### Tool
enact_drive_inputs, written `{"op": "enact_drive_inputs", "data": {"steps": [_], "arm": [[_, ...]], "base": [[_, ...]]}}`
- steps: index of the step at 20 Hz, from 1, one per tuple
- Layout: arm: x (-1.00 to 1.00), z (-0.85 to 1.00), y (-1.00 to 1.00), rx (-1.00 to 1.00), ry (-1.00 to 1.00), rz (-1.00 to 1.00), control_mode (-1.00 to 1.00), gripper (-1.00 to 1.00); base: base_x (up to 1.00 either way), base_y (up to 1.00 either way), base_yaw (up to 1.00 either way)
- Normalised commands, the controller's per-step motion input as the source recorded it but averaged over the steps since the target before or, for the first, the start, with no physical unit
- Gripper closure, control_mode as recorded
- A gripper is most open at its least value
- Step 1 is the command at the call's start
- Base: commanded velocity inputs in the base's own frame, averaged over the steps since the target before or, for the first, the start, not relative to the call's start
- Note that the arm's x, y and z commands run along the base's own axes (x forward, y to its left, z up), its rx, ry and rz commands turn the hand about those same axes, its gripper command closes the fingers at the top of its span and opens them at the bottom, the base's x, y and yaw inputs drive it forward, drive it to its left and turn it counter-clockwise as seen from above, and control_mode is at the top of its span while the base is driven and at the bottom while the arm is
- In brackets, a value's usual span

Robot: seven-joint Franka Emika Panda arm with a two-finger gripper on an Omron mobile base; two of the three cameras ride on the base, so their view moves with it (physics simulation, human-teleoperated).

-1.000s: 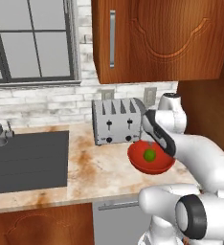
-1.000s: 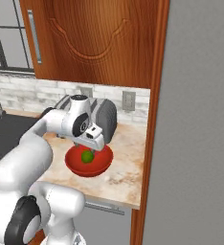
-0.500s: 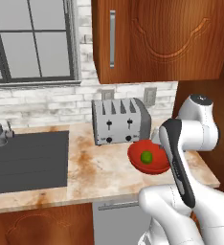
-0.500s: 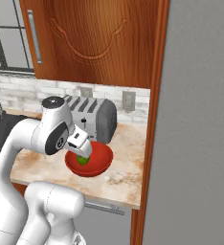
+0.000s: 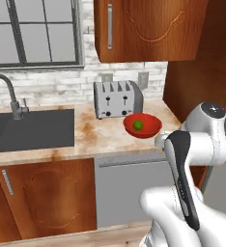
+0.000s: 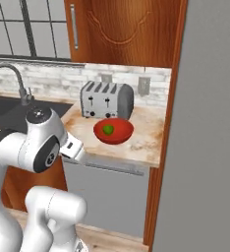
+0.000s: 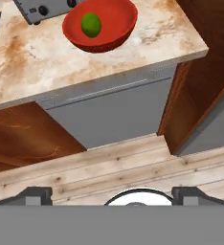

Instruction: Take the lime, lime, and fish from the freezer and place them in the bowl on the counter.

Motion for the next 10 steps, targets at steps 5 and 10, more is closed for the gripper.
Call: {"op": "enact_drive_inputs", "data": {"steps": [5, 10], "arm": [[0.00, 0.00, 0.00, 0.00, 0.00, 0.00, 1.00, -1.00], [0.00, 0.00, 0.00, 0.00, 0.00, 0.00, 1.00, -1.00]], "base": [[-1.00, -0.73, -0.12], [-0.67, -1.00, -0.23]]}}
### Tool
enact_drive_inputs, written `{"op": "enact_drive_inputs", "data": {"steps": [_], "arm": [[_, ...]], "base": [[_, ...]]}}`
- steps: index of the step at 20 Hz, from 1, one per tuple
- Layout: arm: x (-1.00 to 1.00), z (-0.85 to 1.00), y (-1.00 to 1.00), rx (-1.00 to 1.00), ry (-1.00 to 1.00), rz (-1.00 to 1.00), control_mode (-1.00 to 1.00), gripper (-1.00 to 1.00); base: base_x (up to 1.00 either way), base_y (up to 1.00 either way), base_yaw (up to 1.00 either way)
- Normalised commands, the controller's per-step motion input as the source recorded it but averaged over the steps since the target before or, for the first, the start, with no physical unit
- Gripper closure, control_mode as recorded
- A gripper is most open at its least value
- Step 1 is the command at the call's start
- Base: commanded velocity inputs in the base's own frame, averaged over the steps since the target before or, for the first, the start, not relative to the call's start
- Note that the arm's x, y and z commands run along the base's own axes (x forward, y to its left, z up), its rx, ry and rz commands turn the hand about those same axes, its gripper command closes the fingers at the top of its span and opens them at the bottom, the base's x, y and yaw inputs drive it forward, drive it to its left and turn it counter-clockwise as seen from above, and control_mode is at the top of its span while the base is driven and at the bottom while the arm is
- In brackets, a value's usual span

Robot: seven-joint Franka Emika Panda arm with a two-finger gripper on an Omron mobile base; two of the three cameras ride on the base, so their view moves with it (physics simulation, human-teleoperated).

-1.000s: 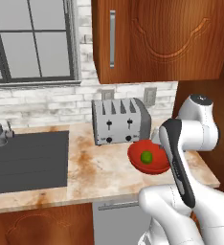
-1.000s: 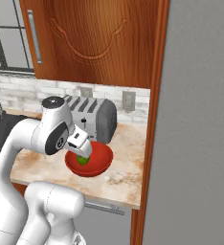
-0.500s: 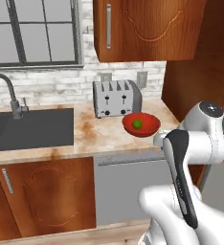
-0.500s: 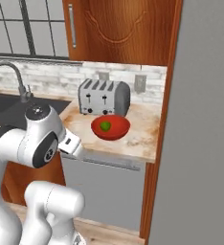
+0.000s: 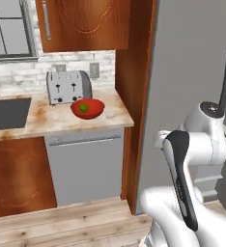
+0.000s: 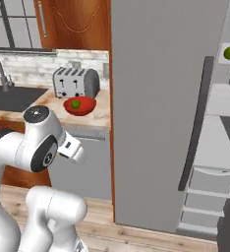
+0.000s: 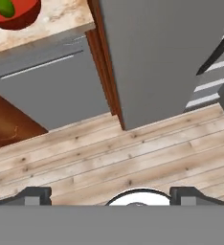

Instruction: Take the lime, lime, and fish from the freezer and place them in the bowl on the counter.

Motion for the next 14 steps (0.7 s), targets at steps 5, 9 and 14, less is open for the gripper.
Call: {"op": "enact_drive_inputs", "data": {"steps": [5, 9, 14], "arm": [[0.00, 0.00, 0.00, 0.00, 0.00, 0.00, 1.00, -1.00], [0.00, 0.00, 0.00, 0.00, 0.00, 0.00, 1.00, -1.00], [0.00, 0.00, 0.00, 0.00, 0.00, 0.00, 1.00, -1.00]], "base": [[-0.07, -1.00, -0.19], [0.20, -1.00, -0.14], [0.61, -0.91, -0.07]]}}
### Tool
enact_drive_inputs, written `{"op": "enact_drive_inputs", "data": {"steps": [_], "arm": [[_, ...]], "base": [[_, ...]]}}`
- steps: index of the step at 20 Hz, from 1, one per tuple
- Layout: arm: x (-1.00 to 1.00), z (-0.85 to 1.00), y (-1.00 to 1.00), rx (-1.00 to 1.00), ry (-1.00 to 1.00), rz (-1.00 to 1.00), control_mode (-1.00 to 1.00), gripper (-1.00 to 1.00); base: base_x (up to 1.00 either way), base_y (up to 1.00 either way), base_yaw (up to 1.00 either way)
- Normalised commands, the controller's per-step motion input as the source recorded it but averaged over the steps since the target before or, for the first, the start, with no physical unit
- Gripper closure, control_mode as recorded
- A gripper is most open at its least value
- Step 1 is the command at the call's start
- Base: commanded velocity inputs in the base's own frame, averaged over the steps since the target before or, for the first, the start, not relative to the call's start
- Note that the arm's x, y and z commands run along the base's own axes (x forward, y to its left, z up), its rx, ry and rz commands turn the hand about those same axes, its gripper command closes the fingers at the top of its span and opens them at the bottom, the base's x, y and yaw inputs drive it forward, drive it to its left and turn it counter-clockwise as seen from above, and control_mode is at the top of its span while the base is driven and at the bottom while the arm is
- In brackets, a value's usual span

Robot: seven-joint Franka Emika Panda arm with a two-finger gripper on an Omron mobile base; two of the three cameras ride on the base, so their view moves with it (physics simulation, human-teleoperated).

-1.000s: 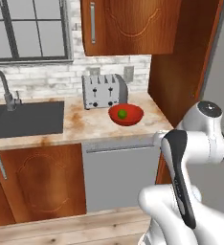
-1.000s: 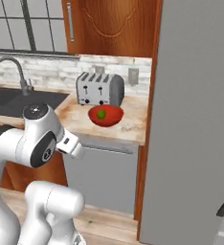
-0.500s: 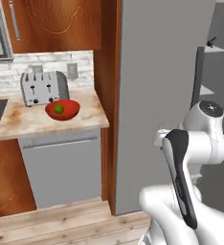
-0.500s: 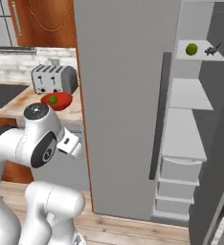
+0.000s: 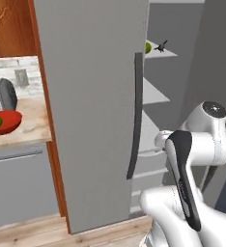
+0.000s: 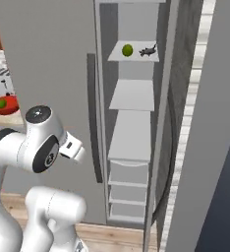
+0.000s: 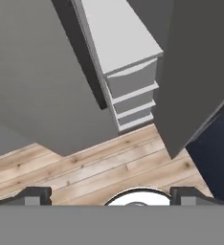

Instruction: Take the lime, lime, and fish from the freezer and place them in the bowl on the counter.

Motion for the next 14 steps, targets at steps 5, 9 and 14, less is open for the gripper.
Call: {"op": "enact_drive_inputs", "data": {"steps": [5, 9, 14], "arm": [[0.00, 0.00, 0.00, 0.00, 0.00, 0.00, 1.00, -1.00], [0.00, 0.00, 0.00, 0.00, 0.00, 0.00, 1.00, -1.00], [0.00, 0.00, 0.00, 0.00, 0.00, 0.00, 1.00, -1.00]], "base": [[1.00, -0.37, 0.00], [1.00, -0.25, 0.00], [0.59, -0.86, 0.00]]}}
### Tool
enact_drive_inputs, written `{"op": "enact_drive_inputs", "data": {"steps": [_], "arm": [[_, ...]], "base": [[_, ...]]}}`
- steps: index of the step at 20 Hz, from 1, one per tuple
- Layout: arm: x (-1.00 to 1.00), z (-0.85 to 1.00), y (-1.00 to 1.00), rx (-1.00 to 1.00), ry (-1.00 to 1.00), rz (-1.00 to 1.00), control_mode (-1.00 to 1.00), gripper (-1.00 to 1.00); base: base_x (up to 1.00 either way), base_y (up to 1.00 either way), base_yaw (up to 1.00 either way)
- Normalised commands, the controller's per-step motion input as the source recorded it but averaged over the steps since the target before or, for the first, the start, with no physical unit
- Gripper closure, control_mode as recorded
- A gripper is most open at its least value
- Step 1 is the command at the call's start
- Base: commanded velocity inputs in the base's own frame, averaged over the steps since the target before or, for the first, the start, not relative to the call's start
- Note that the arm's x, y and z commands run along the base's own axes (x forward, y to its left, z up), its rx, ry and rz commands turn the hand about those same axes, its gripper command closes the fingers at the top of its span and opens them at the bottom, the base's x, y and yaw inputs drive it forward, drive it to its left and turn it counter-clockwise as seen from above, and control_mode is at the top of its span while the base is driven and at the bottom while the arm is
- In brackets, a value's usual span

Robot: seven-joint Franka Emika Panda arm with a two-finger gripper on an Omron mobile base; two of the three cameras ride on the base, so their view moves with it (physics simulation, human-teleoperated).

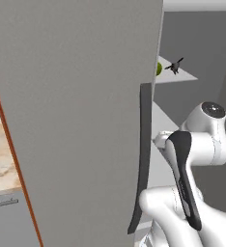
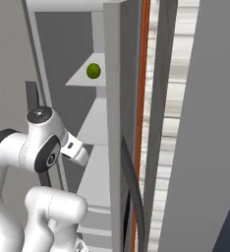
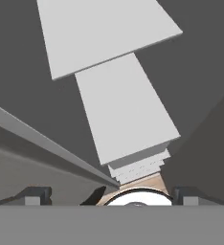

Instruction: Take the lime, lime, and fish from the freezer and place them in the bowl on the counter.

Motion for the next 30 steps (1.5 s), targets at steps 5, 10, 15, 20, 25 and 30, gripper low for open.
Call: {"op": "enact_drive_inputs", "data": {"steps": [5, 10, 15, 20, 25, 30], "arm": [[0.00, 0.00, 0.00, 0.00, 0.00, 0.00, 1.00, -1.00], [0.05, 0.74, -0.20, -0.08, -0.26, 0.02, -1.00, -1.00], [-0.09, 1.00, -0.18, -0.18, -0.45, 0.05, -1.00, -1.00], [0.13, 1.00, -0.01, -0.03, -0.24, 0.07, -1.00, -1.00], [0.17, 1.00, 0.00, 0.00, -0.08, 0.09, -1.00, -1.00], [0.65, 0.73, 0.00, 0.00, 0.06, 0.04, -1.00, -1.00]], "base": [[0.07, -0.78, 0.00], [0.08, -0.06, 0.00], [0.00, 0.00, 0.00], [0.00, 0.00, 0.00], [0.00, 0.00, 0.00], [0.00, 0.00, 0.00]]}}
